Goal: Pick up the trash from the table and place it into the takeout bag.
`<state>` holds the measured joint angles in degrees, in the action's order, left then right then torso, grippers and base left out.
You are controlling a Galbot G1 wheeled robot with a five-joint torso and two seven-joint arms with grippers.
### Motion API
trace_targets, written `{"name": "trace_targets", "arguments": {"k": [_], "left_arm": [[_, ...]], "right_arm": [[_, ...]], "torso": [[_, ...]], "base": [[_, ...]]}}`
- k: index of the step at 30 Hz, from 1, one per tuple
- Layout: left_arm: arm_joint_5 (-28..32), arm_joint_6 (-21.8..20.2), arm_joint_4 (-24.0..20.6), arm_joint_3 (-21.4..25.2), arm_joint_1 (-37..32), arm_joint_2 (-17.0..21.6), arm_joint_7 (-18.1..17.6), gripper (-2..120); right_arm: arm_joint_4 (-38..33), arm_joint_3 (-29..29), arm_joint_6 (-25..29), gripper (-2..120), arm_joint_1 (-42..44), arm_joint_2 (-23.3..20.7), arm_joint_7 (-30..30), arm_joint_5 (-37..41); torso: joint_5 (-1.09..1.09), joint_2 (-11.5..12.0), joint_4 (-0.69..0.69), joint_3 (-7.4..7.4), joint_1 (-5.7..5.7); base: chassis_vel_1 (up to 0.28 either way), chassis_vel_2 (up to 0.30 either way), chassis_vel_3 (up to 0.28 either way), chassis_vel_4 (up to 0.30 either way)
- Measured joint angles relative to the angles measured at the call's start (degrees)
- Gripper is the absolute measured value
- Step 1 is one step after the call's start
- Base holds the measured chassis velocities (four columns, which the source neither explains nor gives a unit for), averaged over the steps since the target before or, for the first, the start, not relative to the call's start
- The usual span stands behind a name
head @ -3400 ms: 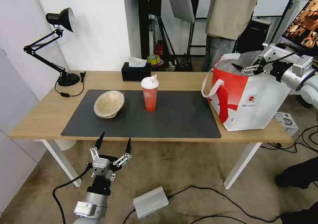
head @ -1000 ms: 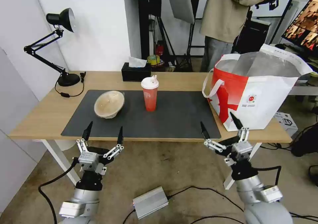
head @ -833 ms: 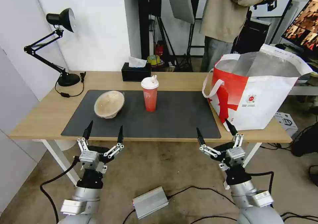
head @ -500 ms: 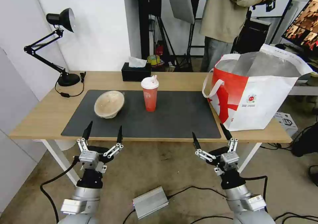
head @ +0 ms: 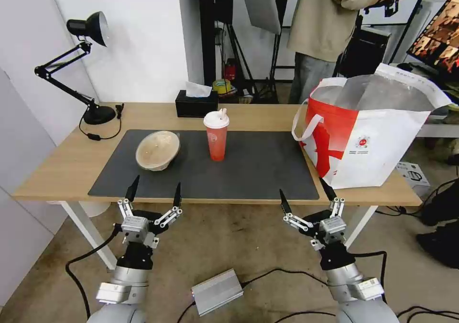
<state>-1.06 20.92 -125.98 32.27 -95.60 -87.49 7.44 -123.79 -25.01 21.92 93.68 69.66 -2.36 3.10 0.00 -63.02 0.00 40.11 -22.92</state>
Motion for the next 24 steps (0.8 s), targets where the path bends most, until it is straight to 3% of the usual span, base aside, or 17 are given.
{"name": "trace_targets", "arguments": {"k": [17, 24], "left_arm": [[-0.3, 0.1, -0.1, 0.6, -0.5, -0.4, 0.0, 100], [-0.3, 0.7, -1.2, 1.0, -2.0, -0.3, 0.0, 100]], "right_arm": [[0.2, 0.1, -1.5, 100, -2.5, -2.1, 0.1, 2.0], [-0.5, 2.7, -3.4, 100, -4.2, -3.8, 0.8, 3.6]], "torso": [[0.00, 0.0, 0.00, 0.00, 0.00], [0.00, 0.0, 0.01, 0.00, 0.00]], "base": [[0.000, 0.000, 0.000, 0.000], [0.000, 0.000, 0.000, 0.000]]}}
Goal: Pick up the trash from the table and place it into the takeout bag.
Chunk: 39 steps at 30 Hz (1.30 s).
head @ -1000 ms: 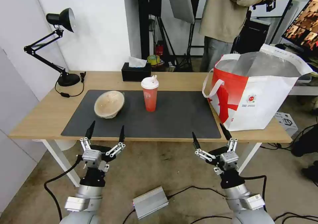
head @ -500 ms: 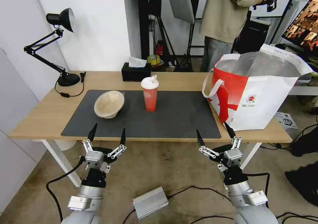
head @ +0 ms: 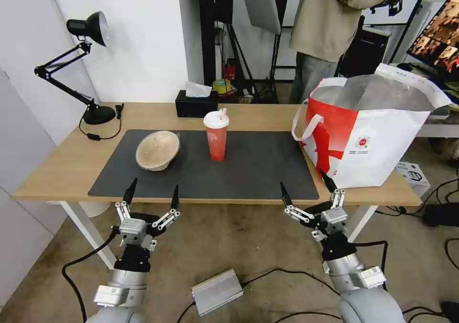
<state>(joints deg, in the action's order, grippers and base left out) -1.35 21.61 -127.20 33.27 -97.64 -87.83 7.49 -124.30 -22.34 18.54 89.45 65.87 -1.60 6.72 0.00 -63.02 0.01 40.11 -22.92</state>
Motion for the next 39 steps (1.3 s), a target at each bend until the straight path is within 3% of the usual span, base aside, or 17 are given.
{"name": "trace_targets", "arguments": {"k": [19, 28, 34, 39], "left_arm": [[-1.8, -2.0, 4.3, -0.4, 4.0, -1.2, 0.0, 100], [-2.2, -2.3, 6.0, 0.4, 4.6, -2.1, 0.0, 100], [-2.4, -2.3, 6.1, 0.7, 4.4, -2.8, -0.1, 100], [-2.5, -2.3, 6.4, 1.1, 4.5, -3.1, -0.1, 100]], "right_arm": [[13.1, 10.8, -7.4, 100, -20.4, -8.1, 1.3, 12.4], [16.6, 17.8, -18.6, 100, -33.6, -12.8, 1.9, 26.1], [19.9, 22.7, -21.0, 100, -40.9, -13.7, 1.4, 30.3], [24.1, 27.2, -22.6, 100, -46.9, -11.9, 1.6, 31.5]], "torso": [[-0.01, 0.0, -0.01, 0.01, 0.00], [0.00, 0.0, -0.01, 0.00, 0.00], [0.00, 0.0, -0.01, 0.00, -0.01], [-0.01, 0.0, 0.00, 0.00, -0.01]], "base": [[0.000, 0.000, 0.000, 0.000], [0.000, 0.000, 0.000, 0.000], [0.000, 0.000, 0.000, 0.000], [0.000, 0.000, 0.000, 0.000]]}}
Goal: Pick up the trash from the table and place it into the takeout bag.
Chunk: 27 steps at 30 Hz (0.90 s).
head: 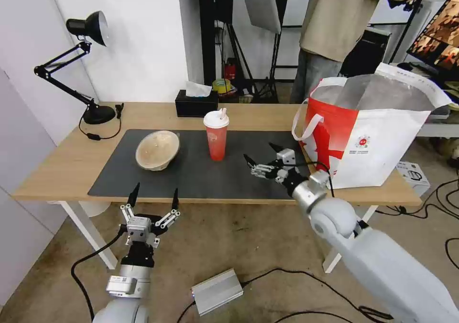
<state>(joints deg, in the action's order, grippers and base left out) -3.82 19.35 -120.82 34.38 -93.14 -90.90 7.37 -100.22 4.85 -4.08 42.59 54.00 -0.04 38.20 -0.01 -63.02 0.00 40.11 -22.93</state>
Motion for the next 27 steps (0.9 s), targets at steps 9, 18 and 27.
{"name": "trace_targets", "arguments": {"k": [9, 18, 27], "left_arm": [[0.5, 0.2, 0.2, 1.4, 0.0, 0.0, -0.2, 100], [1.4, 0.3, 0.9, 2.1, 0.7, 0.3, -0.2, 100], [1.8, 0.3, 1.4, 2.2, 0.8, 0.4, -0.2, 100]], "right_arm": [[7.4, 4.7, -1.1, 100, -6.5, 3.6, 1.6, -0.1], [9.7, 6.5, -1.1, 100, -7.5, 5.5, 2.5, -0.6], [11.6, 8.1, -0.9, 100, -8.7, 7.0, 3.5, -1.8]], "torso": [[0.01, 0.0, -0.01, 0.00, 0.00], [0.01, 0.0, 0.00, 0.00, 0.00], [0.01, 0.0, 0.00, -0.01, 0.00]], "base": [[0.000, 0.000, 0.000, 0.000], [0.000, 0.000, 0.000, 0.000], [0.000, 0.000, 0.000, 0.000]]}}
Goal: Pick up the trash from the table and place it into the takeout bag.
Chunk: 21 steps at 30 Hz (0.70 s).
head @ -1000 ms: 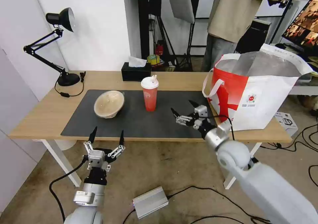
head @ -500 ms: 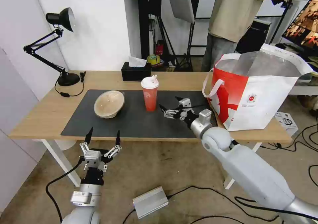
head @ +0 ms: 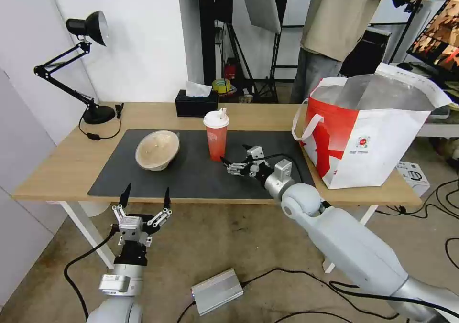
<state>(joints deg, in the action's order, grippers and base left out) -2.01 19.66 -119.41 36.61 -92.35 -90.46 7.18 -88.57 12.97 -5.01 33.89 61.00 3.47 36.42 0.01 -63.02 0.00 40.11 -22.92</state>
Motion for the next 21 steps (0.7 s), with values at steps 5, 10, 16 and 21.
{"name": "trace_targets", "arguments": {"k": [5, 10, 16, 21], "left_arm": [[0.1, 0.1, 0.5, 0.1, 0.1, 0.1, 0.0, 100], [0.1, 0.1, 0.9, 0.0, 0.3, 0.0, 0.0, 100], [0.1, 0.2, 1.7, -0.1, 0.4, 0.0, 0.1, 100], [0.1, 0.2, 1.9, -0.1, 0.5, 0.0, 0.1, 100]], "right_arm": [[1.0, 0.3, 0.1, 100, -0.6, 1.4, 0.2, -0.5], [2.5, 0.5, 0.5, 100, -1.1, 2.4, 0.7, -0.9], [5.4, 0.8, 1.6, 100, -2.2, 4.0, 1.6, -1.1], [7.2, 1.0, 2.0, 100, -3.1, 5.0, 2.0, -1.3]], "torso": [[0.00, 0.0, 0.00, 0.00, 0.01], [0.00, 0.0, 0.00, 0.00, 0.01], [-0.01, 0.0, 0.00, 0.00, 0.01], [0.00, 0.0, 0.00, 0.00, 0.01]], "base": [[0.000, 0.000, 0.000, 0.000], [0.000, 0.000, 0.000, 0.000], [0.000, 0.000, 0.000, 0.000], [0.000, 0.000, 0.000, 0.000]]}}
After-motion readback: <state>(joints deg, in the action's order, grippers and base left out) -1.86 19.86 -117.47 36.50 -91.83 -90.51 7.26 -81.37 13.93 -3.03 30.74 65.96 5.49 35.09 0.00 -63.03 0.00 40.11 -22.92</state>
